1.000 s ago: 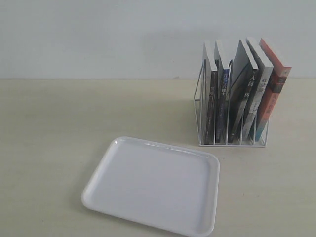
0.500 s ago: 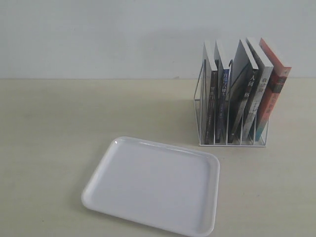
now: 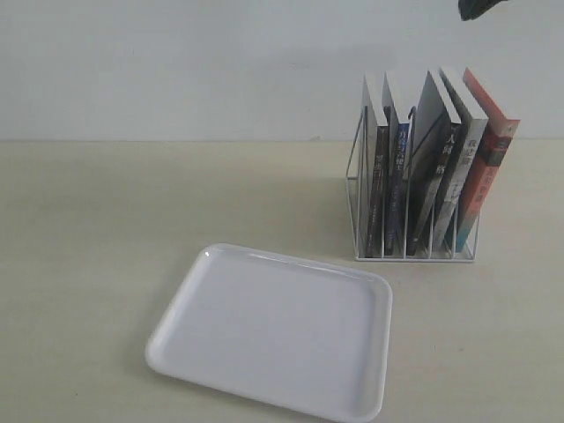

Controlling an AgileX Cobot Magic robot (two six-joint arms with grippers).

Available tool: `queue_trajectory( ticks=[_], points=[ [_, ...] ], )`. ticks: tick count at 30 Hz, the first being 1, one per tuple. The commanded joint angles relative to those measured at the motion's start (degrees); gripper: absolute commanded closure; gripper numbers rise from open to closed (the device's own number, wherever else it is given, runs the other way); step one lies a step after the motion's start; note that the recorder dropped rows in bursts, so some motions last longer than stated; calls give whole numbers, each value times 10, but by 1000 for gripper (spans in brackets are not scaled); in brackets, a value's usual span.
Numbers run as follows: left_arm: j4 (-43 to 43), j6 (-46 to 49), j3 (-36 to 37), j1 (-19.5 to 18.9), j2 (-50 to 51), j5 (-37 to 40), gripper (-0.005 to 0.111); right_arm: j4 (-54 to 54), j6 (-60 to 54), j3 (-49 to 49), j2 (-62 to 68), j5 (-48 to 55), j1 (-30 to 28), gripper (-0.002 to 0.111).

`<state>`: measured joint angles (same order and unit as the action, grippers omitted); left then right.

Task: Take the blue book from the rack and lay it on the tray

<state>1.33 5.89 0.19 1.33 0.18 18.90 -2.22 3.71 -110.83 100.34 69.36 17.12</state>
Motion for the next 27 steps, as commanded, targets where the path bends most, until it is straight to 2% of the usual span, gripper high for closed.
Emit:
queue_trajectory(
  ticks=[1,2,4,7,9,12,13,27],
  points=[
    [1,1,-2,-1,-2,-9,102,2,5,-6,41,6,0,109],
    [1,1,-2,-1,-2,-9,102,-1,5,-6,50,6,0,108],
    [1,1,-2,-1,-2,-9,102,-11,12,-6,64,6,0,99],
    [1,1,-2,-1,-2,-9,102,-14,17,-6,81,6,0,68],
    [1,1,-2,-1,-2,-9,102,-29,31,-6,86,6,0,71],
    [1,1,-2,-1,-2,-9,102,-48,41,-6,95,6,0,88],
    [1,1,-2,-1,-2,-9,102,-51,41,-6,97,6,0,91],
    [1,1,-2,-1,-2,-9,102,-56,50,-5,117,6,0,92]
  ],
)
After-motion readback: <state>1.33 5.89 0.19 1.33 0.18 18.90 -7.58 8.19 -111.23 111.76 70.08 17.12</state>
